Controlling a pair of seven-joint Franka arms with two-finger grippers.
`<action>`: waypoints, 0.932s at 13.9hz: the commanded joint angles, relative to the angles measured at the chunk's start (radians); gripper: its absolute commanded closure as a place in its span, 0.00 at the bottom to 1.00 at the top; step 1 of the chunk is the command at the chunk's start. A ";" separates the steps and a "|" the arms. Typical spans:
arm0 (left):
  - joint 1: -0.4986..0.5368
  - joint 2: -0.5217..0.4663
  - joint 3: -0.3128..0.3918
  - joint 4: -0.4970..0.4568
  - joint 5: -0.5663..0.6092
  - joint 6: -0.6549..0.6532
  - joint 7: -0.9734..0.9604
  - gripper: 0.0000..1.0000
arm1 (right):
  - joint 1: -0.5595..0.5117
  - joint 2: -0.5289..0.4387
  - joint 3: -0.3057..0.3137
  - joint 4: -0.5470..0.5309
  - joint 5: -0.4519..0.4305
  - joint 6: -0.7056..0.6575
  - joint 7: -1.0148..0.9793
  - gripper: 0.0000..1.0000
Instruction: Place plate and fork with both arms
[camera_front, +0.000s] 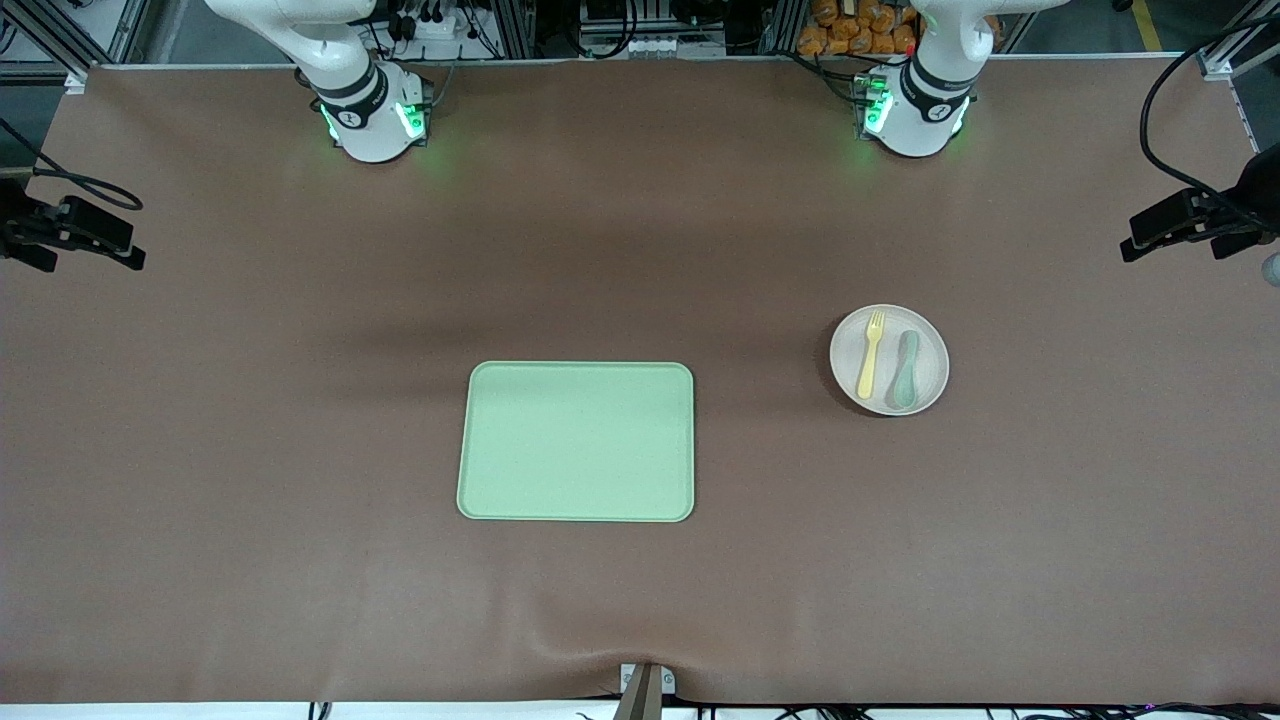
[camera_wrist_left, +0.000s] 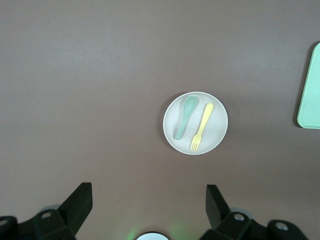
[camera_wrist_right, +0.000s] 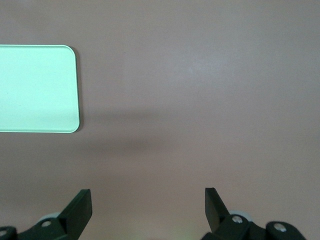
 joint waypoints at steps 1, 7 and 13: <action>0.008 -0.001 -0.005 0.004 -0.010 -0.007 0.002 0.00 | -0.006 -0.011 0.001 0.003 -0.004 -0.011 -0.007 0.00; 0.002 -0.001 -0.003 0.004 -0.008 -0.007 0.003 0.00 | -0.008 -0.011 -0.001 0.002 -0.002 -0.015 -0.005 0.00; 0.010 0.001 -0.005 0.003 -0.008 -0.007 0.009 0.00 | -0.017 -0.006 -0.001 0.003 0.001 -0.006 -0.007 0.00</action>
